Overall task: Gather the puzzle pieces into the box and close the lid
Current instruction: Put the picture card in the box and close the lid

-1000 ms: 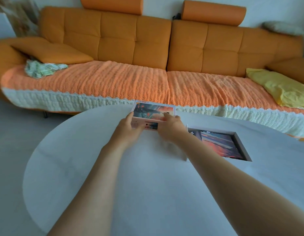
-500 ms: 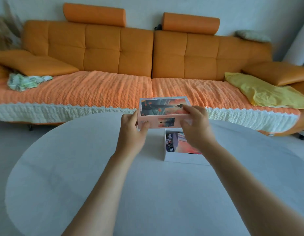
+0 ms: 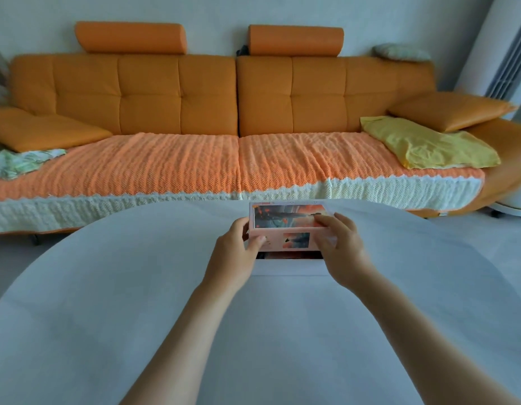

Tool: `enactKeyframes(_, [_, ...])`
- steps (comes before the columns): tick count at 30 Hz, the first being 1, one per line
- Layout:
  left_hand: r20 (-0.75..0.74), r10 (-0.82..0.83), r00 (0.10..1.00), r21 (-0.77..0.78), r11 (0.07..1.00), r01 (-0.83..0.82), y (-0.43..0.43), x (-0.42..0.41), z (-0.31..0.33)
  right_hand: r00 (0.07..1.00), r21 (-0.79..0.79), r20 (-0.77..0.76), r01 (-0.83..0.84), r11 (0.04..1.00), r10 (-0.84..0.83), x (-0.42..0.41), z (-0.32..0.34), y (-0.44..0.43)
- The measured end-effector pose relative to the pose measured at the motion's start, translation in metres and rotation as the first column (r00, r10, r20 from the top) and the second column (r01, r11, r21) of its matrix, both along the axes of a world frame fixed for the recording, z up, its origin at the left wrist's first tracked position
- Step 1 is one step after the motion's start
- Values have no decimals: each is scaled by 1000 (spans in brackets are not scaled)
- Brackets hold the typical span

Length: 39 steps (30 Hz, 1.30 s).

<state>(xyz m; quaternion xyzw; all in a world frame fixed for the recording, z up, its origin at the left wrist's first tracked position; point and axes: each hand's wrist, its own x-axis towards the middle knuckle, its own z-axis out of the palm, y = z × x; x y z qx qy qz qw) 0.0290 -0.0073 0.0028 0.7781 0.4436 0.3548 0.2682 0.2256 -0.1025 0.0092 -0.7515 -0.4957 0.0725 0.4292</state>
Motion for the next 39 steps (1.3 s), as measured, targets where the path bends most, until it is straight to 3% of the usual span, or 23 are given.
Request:
enactKeyframes(13, [-209,-78,975,-30,997,73,-15,-8,10,998,-17,63,-2,1000,3,-5,-6,-16])
enactKeyframes(16, [-252,-48,967,26,998,56,-15,-9,10,982,-57,170,-71,996,80,-1,-10,-19])
enactKeyframes(22, [-295,-22,955,104,993,55,-16,-8,11,982,-36,182,-46,998,52,1,-11,-21])
enactKeyframes(26, [-358,-29,933,71,996,59,-15,-9,17,974,-104,206,-73,992,93,4,-6,-26])
enactKeyframes(31, [-355,18,935,214,975,62,8,7,32,969,-248,234,-21,968,81,11,9,-8])
enactKeyframes(37, [-461,-220,860,-72,975,211,26,31,21,974,-349,142,-115,930,174,16,17,15])
enactKeyframes(39, [-462,-229,857,-76,973,219,27,30,19,969,-367,147,-131,921,197,12,21,14])
